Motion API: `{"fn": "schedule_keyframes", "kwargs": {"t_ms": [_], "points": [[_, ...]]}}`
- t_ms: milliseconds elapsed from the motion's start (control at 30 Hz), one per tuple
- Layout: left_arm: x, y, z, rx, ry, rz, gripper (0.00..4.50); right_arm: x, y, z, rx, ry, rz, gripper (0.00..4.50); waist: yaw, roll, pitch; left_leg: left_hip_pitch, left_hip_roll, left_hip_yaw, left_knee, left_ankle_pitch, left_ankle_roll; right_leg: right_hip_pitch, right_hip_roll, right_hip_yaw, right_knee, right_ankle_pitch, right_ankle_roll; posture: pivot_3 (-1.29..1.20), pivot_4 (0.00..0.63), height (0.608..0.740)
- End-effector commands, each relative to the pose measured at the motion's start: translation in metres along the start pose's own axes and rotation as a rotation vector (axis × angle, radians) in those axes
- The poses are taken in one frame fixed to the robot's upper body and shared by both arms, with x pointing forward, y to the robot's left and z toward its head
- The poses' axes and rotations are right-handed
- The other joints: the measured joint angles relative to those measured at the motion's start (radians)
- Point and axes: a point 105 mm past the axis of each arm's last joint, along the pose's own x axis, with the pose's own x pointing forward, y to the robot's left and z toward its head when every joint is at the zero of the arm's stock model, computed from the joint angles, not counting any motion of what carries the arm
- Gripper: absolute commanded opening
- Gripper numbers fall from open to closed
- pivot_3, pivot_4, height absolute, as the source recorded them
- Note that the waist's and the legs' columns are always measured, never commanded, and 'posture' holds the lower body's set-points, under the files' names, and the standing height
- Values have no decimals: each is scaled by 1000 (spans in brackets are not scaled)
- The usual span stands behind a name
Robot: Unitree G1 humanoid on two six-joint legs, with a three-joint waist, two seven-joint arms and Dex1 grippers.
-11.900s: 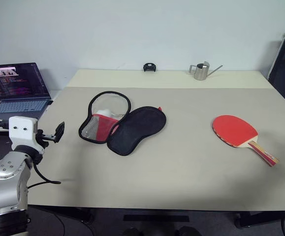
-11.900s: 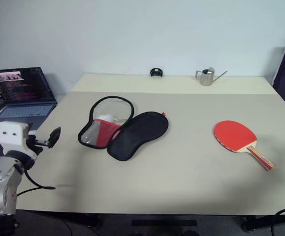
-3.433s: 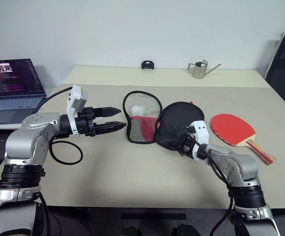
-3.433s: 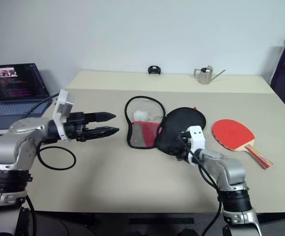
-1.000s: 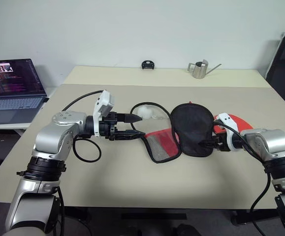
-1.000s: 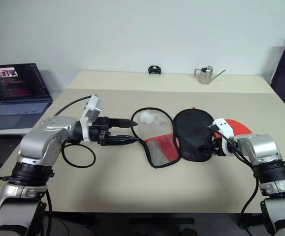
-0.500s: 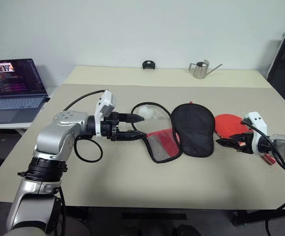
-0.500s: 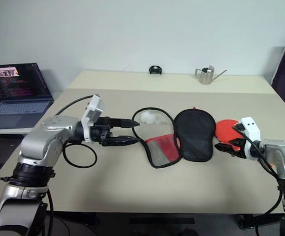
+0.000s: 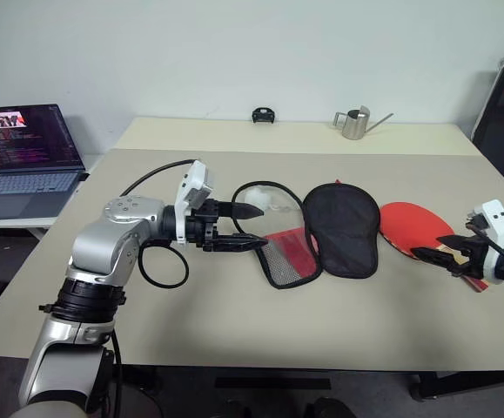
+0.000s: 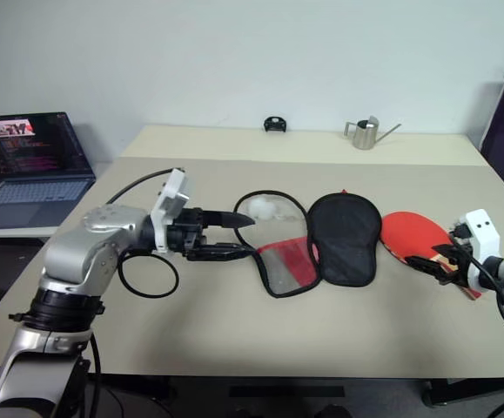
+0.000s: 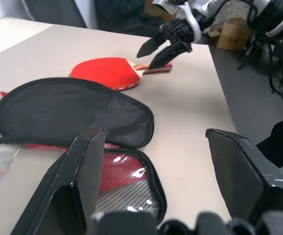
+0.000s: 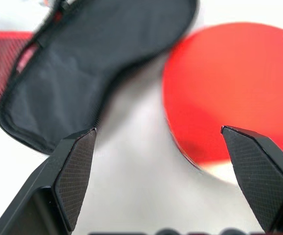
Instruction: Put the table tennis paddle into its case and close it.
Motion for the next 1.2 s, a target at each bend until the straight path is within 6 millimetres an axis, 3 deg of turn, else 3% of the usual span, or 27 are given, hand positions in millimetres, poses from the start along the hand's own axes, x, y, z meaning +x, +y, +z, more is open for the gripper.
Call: {"fn": "schedule_keyframes", "kwargs": {"t_ms": [33,467,633,900,1000,1200], "points": [[4,-4,15,57,-18,-23,3566,-7,-23,0,-67,12,-64,4465,-1,0,0,0,0,0,0,0,0,0,0,0,0,0,0,0,150,740],[10,-3,17,64,-21,-43,3566,12,-58,-23,-99,140,-104,4465,-4,0,0,1,0,1,0,2,-3,0,0,0,0,0,0,0,150,740],[9,-3,17,67,-18,-41,3566,23,-60,-34,-70,196,-88,4465,-4,0,0,1,0,1,0,2,-3,0,0,0,0,0,0,0,150,740],[6,-2,16,64,-12,-29,3566,23,-60,-48,-65,256,-55,4465,-4,0,0,1,1,1,0,2,-4,1,0,0,0,0,0,0,150,740],[6,-2,15,64,-10,-27,3566,22,-61,-54,-53,267,-65,3876,-4,0,0,1,1,1,0,2,-4,1,0,0,0,0,0,0,150,740],[3,-1,14,63,-6,-16,3566,17,-66,-58,-19,257,-122,1894,-2,0,0,2,0,1,1,2,-4,2,0,0,0,0,0,0,150,740]]}}
